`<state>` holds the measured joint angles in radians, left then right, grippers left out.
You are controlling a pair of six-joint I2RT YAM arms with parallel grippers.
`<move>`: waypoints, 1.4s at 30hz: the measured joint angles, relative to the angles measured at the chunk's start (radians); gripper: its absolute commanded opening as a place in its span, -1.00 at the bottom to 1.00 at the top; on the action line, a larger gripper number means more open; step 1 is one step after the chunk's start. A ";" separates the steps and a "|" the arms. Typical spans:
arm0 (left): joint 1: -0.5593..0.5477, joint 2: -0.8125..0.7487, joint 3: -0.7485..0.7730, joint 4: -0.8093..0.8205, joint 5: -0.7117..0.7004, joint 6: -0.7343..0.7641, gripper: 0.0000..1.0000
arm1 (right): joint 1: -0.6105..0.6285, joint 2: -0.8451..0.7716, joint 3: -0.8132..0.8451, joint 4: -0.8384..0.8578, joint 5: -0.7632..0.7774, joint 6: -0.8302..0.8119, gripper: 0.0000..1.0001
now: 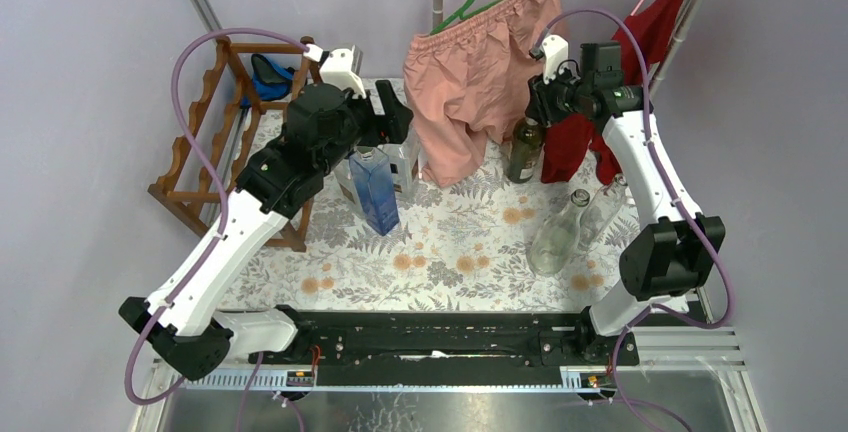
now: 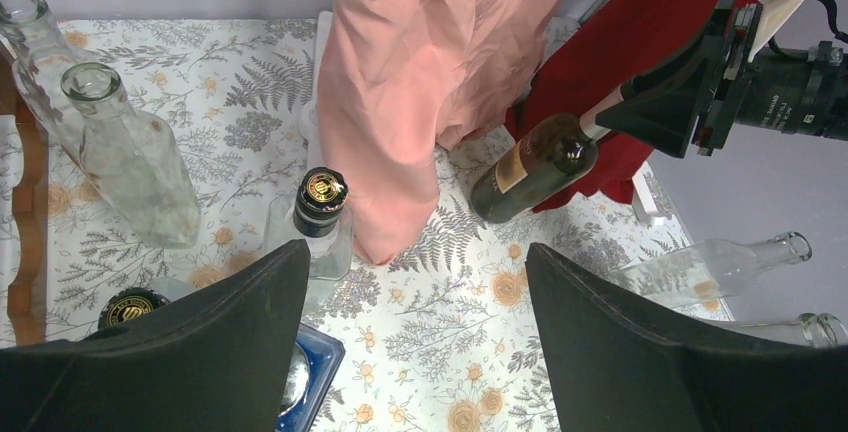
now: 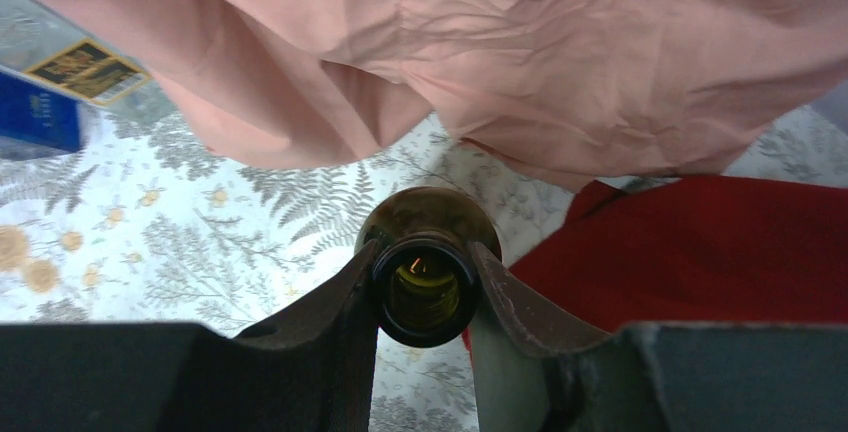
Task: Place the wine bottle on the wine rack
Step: Move the wine bottle to the center of the board.
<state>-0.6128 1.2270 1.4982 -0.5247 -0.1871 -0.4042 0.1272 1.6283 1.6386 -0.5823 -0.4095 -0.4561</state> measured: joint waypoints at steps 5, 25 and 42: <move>0.000 0.008 -0.001 0.015 0.005 0.000 0.73 | 0.001 -0.006 -0.013 -0.002 -0.065 0.038 -0.52; 0.000 0.087 0.058 0.002 0.023 0.000 0.65 | 0.001 -0.035 0.044 -0.064 -0.195 0.034 0.61; -0.070 0.481 0.455 -0.434 -0.272 0.119 0.40 | 0.001 -0.090 0.192 -0.153 -0.266 0.004 0.97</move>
<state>-0.6830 1.7077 1.9537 -0.9585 -0.4591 -0.2848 0.1280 1.5383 1.8309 -0.7349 -0.6750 -0.4522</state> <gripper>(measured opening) 0.688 0.970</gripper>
